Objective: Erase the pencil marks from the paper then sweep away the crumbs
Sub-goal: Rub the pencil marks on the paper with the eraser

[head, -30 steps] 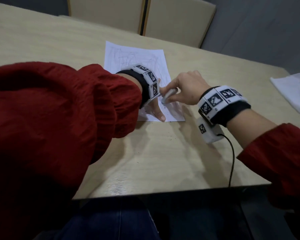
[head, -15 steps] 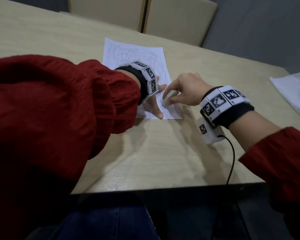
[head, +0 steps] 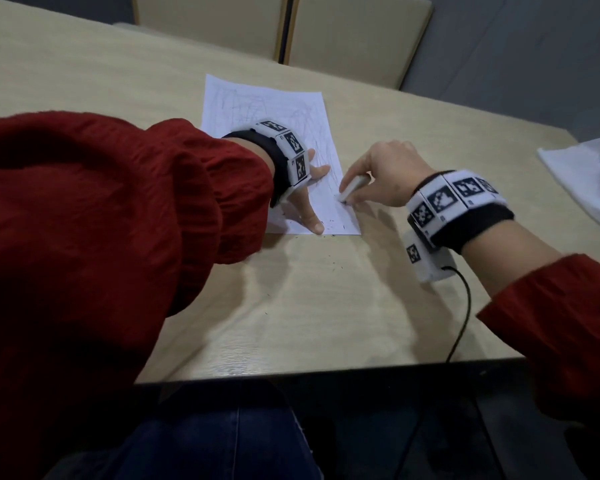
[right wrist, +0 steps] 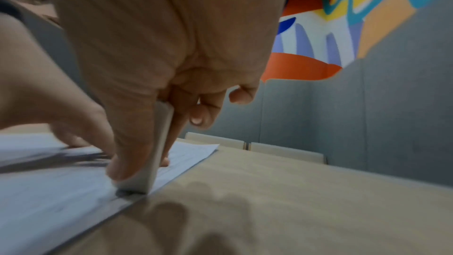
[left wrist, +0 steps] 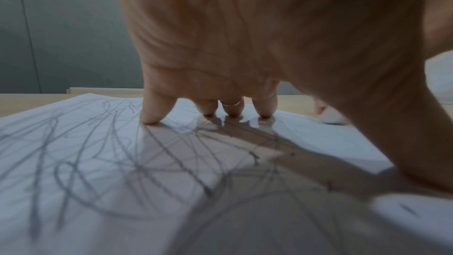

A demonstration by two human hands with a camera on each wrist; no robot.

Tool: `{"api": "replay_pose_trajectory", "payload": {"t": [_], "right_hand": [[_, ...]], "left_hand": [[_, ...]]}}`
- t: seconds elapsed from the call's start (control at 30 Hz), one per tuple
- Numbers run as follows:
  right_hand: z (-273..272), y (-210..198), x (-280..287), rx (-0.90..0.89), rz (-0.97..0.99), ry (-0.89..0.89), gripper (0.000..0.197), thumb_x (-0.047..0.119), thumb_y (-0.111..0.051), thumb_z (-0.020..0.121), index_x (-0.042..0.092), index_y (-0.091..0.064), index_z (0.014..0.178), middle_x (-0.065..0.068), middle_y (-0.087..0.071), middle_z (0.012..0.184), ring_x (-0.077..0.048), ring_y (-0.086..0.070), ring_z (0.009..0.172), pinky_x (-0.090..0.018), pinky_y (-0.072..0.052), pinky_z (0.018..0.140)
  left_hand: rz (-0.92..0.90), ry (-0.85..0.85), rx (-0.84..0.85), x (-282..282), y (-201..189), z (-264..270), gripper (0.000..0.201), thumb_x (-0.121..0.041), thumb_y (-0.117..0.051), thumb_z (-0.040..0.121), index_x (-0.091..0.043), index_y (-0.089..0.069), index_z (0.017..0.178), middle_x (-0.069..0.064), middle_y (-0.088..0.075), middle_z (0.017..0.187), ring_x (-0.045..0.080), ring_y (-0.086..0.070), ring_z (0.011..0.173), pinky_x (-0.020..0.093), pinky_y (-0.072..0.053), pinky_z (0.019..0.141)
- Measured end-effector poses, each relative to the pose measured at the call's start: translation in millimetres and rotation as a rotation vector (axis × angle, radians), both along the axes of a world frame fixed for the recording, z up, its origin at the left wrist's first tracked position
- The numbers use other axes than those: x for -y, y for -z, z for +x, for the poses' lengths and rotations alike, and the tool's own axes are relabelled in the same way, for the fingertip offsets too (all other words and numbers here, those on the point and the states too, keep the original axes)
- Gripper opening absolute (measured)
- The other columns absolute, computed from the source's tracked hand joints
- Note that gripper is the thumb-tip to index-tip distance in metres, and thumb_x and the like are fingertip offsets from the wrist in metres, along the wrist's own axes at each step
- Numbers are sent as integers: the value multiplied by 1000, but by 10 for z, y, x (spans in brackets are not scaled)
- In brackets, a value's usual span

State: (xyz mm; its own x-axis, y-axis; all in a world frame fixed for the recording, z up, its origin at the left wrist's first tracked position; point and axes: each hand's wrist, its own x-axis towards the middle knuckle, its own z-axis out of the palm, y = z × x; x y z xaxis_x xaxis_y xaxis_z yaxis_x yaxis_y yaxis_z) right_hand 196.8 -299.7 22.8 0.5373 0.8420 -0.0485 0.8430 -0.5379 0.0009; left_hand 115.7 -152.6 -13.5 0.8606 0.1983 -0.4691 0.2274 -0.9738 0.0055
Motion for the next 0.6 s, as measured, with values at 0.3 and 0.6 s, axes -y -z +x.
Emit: {"api": "replay_pose_trajectory", "payload": {"t": [0.3,0.6], "right_hand": [[-1,-56,-42,16,-11,-22,19,41,-78,73,37,-74,91,20,-52,63,-10,-45,73,-30,-24,81],[-94,-32,110,22,-177,-135,9,39,-75,76,36,-72,84,20,-54,61,-2,-43,63,-29,-26,79]], "left_hand": [[-21,-14,11,8,6,7,128,-80,-67,59,-40,12,151,1,21,160,32,9,149,55,-1,116],[-2,3,13,34,-25,-9,125,-77,-67,63,-37,12,152,2,20,161,31,8,149,53,-2,117]]}}
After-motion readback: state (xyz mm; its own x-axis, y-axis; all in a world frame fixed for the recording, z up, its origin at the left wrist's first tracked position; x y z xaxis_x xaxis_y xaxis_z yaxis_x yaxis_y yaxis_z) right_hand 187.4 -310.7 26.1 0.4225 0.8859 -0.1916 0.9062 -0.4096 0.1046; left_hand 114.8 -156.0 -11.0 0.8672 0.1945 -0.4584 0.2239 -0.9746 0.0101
